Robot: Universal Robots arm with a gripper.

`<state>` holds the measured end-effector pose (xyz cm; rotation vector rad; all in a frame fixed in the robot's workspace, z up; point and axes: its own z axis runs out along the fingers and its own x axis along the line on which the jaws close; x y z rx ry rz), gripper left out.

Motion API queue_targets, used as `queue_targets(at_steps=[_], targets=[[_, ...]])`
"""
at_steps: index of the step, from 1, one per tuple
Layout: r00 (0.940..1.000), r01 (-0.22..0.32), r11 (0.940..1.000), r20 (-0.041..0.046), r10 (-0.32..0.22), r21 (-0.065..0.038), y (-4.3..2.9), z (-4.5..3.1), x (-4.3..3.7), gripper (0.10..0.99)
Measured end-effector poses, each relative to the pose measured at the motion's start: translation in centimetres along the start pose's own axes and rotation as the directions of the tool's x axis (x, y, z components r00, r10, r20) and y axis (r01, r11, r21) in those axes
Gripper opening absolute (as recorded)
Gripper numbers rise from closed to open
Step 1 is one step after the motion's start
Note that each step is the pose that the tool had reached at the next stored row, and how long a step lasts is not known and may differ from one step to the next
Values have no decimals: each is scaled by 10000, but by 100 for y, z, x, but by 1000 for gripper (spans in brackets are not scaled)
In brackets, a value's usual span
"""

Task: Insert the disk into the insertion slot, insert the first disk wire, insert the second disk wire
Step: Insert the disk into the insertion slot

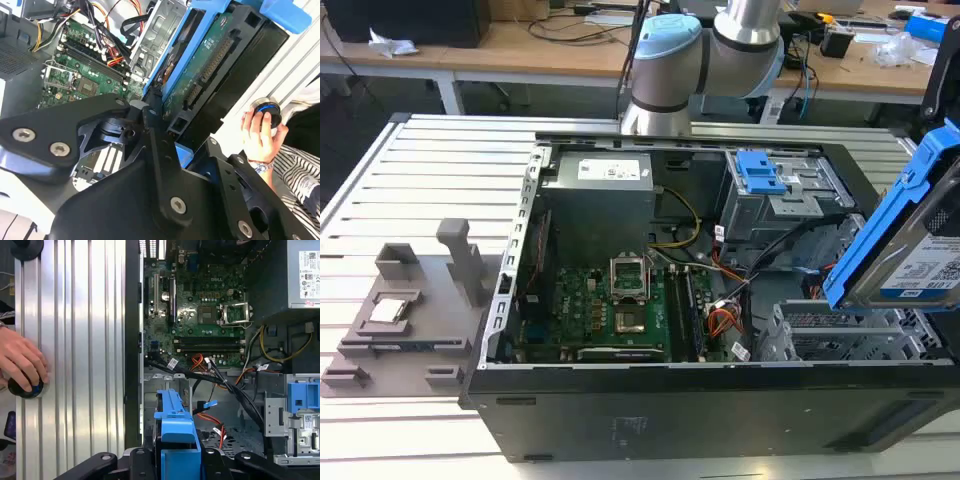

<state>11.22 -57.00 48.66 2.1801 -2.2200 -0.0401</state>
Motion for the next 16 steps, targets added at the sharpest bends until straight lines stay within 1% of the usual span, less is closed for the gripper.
queue_targets(at_steps=[10, 16], targets=[[10000, 0, 10000, 0, 0, 0, 2, 62, 0, 365], [10000, -1, 10000, -1, 1, 0, 1, 112, 0, 365]])
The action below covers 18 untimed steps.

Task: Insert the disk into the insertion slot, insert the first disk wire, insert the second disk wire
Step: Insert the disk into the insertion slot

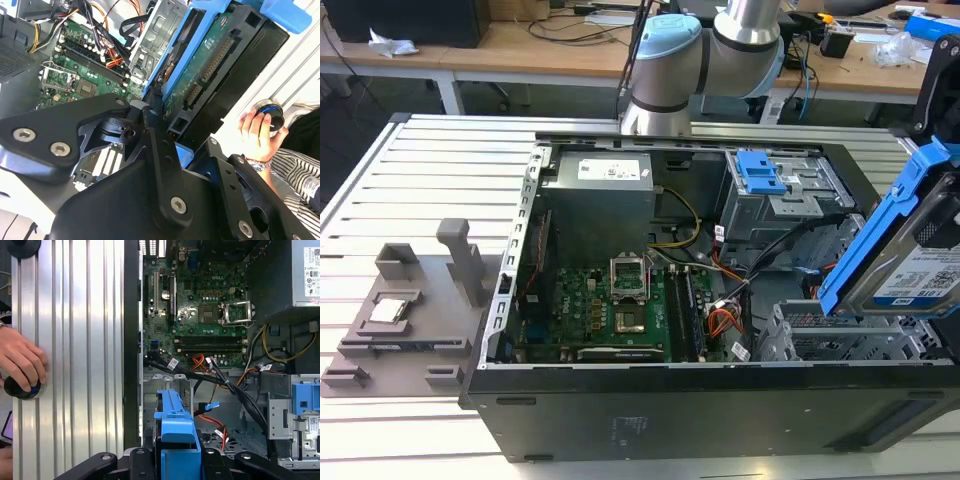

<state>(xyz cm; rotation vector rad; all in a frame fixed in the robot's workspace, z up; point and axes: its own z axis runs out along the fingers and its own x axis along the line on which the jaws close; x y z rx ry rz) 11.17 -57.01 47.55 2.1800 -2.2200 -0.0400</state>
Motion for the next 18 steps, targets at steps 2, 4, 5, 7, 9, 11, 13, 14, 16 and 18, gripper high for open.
queue_targets(at_steps=[2, 4, 5, 7, 9, 11, 13, 14, 16, 18], targets=[[10000, 0, 10000, 0, 0, 0, -1, 21, 0, 365], [10000, 0, 10000, 0, 0, 0, -2, 39, 0, 365], [10000, 0, 10000, 0, 0, 0, -2, 51, 0, 365], [10000, 0, 10000, 0, 0, 0, -3, 65, 0, 365], [10000, 0, 10000, 0, 0, 0, -3, 76, -1, 365], [10000, 0, 10000, 0, 0, 0, -3, 86, 0, 365], [10000, 0, 10000, 0, 0, 0, -4, 105, -1, 365], [10000, 0, 10000, 0, 0, 1, -5, 110, -1, 365], [10000, 0, 10000, 0, 0, 0, -5, 121, -1, 365], [10000, 0, 10000, 0, 0, 0, -6, 139, -1, 365]])
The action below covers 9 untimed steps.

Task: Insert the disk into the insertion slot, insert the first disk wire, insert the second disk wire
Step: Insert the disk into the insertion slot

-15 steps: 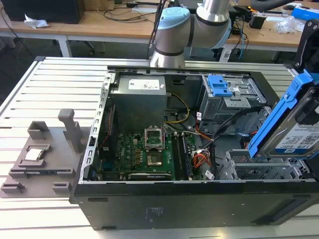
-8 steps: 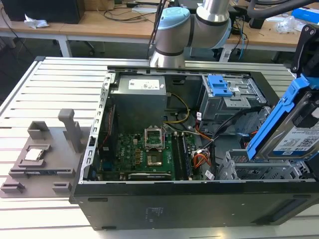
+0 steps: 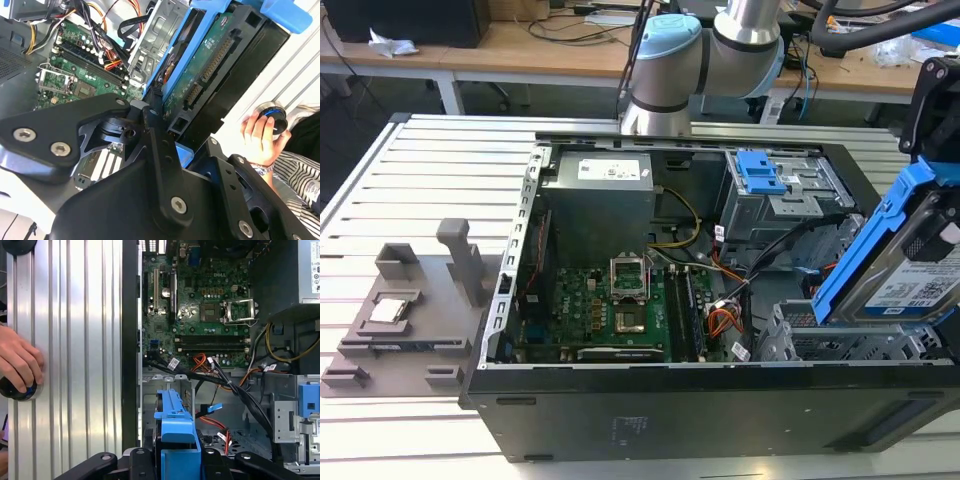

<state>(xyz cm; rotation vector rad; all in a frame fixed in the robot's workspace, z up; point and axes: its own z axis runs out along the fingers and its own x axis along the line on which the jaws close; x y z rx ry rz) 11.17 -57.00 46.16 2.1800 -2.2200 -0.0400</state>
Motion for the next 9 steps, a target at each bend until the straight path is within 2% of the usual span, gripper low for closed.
queue_targets(at_steps=[9], targets=[[10000, 0, 10000, 1, 0, 0, -3, 67, 0, 365]])
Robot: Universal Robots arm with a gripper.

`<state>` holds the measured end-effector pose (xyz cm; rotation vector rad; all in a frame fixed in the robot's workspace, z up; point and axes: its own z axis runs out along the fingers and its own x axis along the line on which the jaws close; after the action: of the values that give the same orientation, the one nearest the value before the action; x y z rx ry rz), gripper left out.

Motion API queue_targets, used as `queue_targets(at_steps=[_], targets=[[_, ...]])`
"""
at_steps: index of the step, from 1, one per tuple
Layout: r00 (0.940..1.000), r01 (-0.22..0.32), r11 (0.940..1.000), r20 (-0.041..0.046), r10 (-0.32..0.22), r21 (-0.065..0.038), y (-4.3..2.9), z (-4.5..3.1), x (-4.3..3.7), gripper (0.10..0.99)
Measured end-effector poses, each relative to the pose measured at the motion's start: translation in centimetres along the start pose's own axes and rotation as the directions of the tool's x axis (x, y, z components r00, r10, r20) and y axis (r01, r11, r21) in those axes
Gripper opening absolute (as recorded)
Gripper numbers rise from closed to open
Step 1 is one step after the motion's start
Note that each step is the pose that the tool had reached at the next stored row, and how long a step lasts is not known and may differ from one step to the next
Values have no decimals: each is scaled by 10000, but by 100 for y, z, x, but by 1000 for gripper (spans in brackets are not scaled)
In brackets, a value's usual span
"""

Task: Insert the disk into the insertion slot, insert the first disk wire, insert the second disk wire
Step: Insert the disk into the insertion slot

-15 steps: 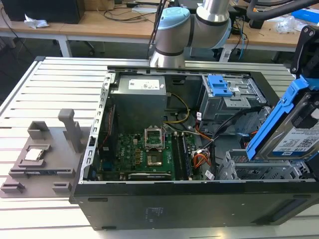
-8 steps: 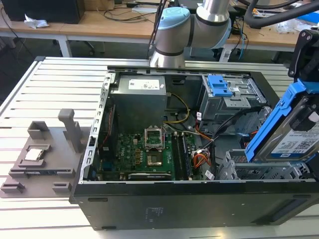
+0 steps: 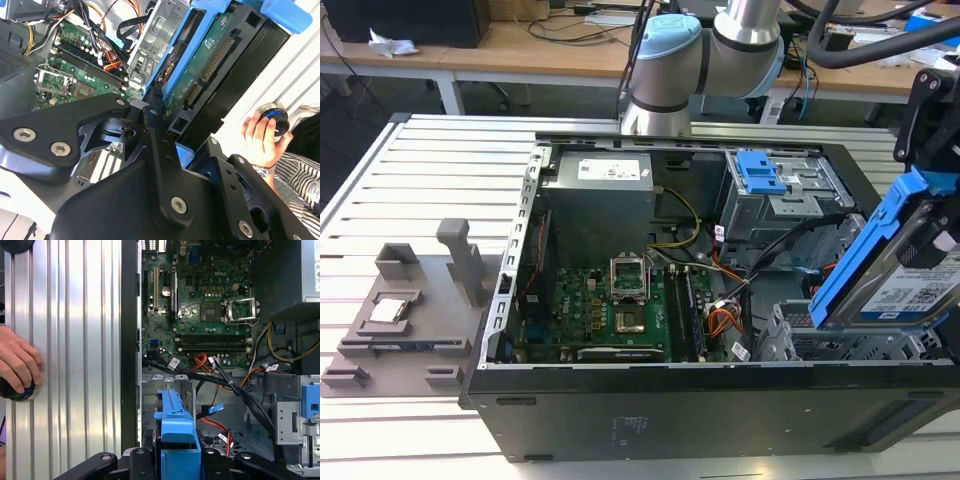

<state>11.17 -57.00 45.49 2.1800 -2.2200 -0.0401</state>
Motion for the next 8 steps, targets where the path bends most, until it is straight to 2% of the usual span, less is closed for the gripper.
queue_targets(at_steps=[8], targets=[[10000, 0, 10000, -1, 0, 1, -3, 72, 0, 365]])
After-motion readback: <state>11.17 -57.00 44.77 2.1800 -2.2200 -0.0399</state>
